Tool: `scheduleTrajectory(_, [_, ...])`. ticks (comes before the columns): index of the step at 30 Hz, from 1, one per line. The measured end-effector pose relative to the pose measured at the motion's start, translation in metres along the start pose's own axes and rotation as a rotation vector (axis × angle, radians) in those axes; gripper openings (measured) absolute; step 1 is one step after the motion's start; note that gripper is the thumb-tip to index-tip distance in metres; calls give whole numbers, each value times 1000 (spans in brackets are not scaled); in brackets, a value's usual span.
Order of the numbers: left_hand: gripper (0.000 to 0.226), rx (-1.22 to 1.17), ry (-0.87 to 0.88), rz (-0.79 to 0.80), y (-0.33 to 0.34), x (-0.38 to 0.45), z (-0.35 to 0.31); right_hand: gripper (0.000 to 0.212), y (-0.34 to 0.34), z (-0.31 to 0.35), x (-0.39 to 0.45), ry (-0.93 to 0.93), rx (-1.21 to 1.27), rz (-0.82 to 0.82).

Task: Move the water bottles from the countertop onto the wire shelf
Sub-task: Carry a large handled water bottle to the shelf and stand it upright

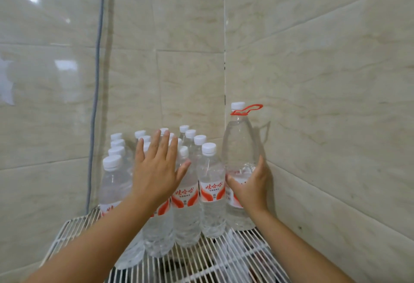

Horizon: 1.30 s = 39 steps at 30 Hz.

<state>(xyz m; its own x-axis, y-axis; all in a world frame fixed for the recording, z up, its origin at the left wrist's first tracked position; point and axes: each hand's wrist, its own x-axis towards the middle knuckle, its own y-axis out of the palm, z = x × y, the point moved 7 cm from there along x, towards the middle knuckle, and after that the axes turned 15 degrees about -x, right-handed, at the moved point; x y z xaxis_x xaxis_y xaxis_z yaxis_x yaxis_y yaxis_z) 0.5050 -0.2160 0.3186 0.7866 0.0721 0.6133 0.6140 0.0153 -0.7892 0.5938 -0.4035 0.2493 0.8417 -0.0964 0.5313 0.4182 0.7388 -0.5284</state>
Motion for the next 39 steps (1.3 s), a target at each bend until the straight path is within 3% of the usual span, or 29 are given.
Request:
scheduleTrajectory(6, [94, -32, 19, 14, -7, 2, -8, 113, -3, -7, -7, -51, -90, 164])
scheduleTrajectory(8, [98, -32, 65, -55, -10, 8, -12, 115, 2, -13, -13, -47, -63, 229])
scheduleTrajectory(11, [107, -49, 94, -74, -9, 17, -18, 114, 4, -18, -12, -38, -21, 221])
scheduleTrajectory(16, [73, 57, 160, -41, -10, 24, -25, 112, 14, -15, -4, -47, -2, 192])
scheduleTrajectory(20, [84, 89, 148, -54, -4, 26, -20, 107, 39, -17, 17, -34, 18, 214])
scheduleTrajectory(28, [67, 107, 131, -108, 2, 23, -18, 85, 79, -4, 56, -14, 112, 217])
scheduleTrajectory(30, [67, 127, 138, -119, 2, 23, -18, 81, 91, -1, 54, -65, -25, 262])
scheduleTrajectory(32, [68, 129, 157, -139, 3, 22, -18, 76, 95, 2, 54, -164, -220, 166])
scheduleTrajectory(39, [75, 158, 150, -179, 4, 19, -19, 55, 114, -2, 64, -243, -436, 114])
